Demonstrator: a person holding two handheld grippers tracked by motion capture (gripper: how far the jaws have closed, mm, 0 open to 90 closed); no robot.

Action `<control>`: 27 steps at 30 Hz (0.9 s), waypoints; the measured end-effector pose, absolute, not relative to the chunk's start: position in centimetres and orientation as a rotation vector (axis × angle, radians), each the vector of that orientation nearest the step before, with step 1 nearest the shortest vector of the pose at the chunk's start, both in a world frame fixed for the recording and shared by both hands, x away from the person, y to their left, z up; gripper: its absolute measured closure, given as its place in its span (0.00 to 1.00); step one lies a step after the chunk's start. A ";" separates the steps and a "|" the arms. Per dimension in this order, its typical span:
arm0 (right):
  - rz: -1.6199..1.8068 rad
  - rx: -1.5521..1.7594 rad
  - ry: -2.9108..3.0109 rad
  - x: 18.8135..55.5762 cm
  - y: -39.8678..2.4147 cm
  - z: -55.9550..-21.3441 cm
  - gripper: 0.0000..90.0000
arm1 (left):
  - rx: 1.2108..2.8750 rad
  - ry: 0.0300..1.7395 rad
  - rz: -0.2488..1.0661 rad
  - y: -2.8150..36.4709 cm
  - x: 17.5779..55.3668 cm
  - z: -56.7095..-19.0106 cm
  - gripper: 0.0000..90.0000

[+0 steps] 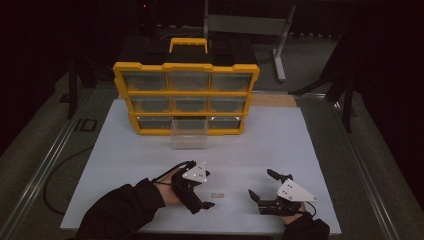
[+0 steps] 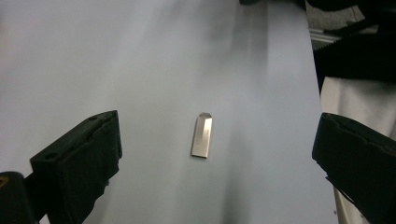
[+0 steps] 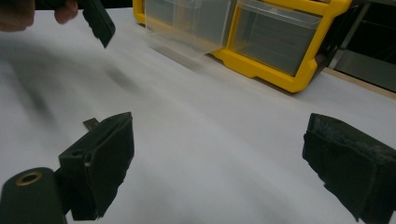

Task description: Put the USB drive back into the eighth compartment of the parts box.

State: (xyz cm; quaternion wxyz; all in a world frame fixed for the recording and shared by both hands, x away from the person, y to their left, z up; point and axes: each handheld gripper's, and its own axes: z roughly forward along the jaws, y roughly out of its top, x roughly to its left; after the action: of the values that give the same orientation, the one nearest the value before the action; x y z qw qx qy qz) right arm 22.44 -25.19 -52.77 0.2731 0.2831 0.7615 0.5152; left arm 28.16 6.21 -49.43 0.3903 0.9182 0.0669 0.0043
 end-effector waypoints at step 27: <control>1.386 0.763 2.050 22.5 -25.2 -52.8 0.10 | 2.469 0.090 -0.013 3.9 28.5 -51.4 0.29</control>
State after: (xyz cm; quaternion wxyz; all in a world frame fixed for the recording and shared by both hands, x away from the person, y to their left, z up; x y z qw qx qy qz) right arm 22.47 -25.22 -52.78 0.2726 0.2835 0.7617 0.5150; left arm 28.50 3.91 -51.35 0.3293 0.9436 0.0342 -0.0048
